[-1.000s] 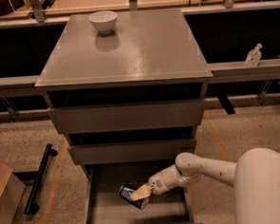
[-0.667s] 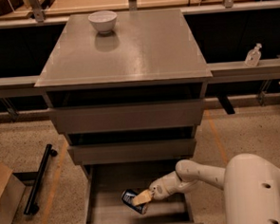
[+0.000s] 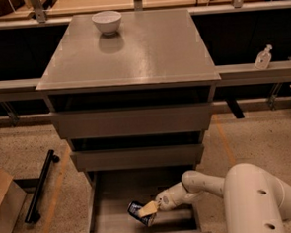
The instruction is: Place pepsi can into bottom drawer
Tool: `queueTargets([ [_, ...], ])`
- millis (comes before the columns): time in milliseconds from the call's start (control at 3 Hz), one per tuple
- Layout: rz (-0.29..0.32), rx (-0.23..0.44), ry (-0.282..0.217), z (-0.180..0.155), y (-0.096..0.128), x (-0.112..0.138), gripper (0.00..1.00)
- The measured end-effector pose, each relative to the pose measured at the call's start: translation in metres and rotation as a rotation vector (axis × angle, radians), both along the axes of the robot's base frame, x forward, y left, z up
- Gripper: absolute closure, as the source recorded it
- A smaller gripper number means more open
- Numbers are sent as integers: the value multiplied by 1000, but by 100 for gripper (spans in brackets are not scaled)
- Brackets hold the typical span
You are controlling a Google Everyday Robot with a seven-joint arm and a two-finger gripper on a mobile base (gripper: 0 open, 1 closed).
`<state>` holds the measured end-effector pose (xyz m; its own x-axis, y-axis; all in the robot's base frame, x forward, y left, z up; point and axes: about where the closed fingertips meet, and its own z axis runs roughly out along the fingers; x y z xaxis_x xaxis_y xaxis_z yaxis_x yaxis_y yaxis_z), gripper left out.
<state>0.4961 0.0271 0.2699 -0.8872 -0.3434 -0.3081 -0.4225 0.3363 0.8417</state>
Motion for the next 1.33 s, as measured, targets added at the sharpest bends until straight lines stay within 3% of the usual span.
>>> queueTargets([
  [333, 7, -23, 18, -14, 6, -7, 100],
  [1000, -32, -80, -1, -53, -2, 11, 100],
  [1333, -66, -80, -12, -77, -10, 25, 84],
])
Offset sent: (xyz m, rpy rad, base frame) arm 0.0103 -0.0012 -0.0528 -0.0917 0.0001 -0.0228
